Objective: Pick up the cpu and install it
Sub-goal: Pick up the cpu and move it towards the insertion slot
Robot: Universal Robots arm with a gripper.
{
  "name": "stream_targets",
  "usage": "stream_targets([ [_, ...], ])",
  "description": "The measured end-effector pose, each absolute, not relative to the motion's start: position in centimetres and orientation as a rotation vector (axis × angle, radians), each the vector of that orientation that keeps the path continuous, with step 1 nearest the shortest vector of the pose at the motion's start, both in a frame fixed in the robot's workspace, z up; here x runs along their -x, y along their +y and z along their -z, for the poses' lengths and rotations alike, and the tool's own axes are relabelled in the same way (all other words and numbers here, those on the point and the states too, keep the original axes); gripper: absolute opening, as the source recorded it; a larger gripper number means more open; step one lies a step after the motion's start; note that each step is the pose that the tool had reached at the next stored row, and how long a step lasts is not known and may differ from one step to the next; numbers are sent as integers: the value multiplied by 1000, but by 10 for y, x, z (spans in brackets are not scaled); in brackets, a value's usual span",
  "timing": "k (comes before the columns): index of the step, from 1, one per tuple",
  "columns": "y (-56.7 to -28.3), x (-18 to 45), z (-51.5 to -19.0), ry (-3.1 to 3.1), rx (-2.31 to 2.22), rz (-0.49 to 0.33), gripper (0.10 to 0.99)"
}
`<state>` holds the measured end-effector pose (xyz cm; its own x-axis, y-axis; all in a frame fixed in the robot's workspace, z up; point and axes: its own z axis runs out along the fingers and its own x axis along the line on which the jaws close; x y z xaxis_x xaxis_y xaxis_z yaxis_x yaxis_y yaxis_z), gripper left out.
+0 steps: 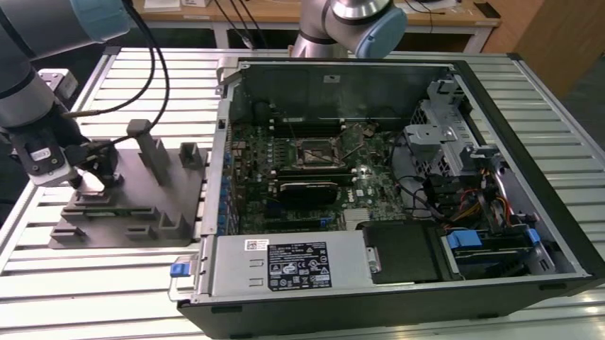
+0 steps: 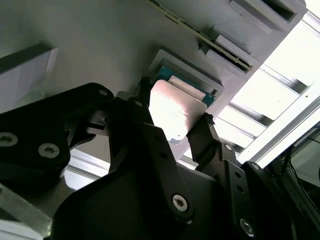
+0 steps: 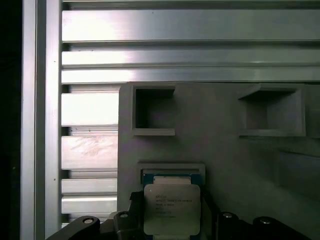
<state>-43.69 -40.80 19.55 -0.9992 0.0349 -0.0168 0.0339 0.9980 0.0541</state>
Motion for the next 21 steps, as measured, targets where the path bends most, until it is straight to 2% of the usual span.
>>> stream_targets([
  [21,-408,437,-232,3122,-54,-112,541],
])
